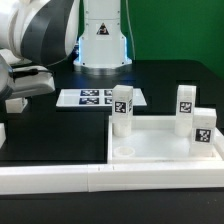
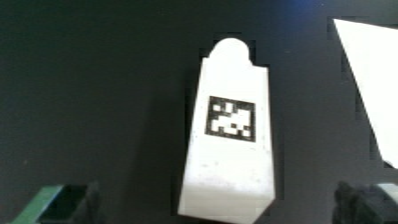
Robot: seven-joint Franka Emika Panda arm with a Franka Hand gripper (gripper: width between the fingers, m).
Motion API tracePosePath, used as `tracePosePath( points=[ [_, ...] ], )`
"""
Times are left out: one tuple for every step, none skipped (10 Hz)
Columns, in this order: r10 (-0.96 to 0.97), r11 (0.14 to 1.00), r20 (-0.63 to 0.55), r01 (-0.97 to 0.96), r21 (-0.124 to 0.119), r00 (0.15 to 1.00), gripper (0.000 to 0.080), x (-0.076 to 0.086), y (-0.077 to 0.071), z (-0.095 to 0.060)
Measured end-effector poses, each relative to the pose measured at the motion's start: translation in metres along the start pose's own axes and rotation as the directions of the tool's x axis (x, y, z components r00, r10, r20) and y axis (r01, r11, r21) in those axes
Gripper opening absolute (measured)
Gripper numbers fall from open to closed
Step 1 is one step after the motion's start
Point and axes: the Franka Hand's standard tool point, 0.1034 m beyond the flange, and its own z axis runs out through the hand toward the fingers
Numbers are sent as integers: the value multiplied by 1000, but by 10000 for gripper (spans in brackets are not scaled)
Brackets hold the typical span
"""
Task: Assemble square table
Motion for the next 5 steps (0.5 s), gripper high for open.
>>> tracePosePath(
  points=[
    [1,1000,0,-1,0,1000,649,0,0,1],
    [1,1000,-5,-1,-5,1000,649,1,-1,5],
    [-4,1000,-9,4,-4,1000,649,-2,-5,15],
    [-5,1000,-5,5,4,1000,649,-6,-8,28],
    [-4,1000,-9,4,7,1000,649,-6,-9,34]
  ],
)
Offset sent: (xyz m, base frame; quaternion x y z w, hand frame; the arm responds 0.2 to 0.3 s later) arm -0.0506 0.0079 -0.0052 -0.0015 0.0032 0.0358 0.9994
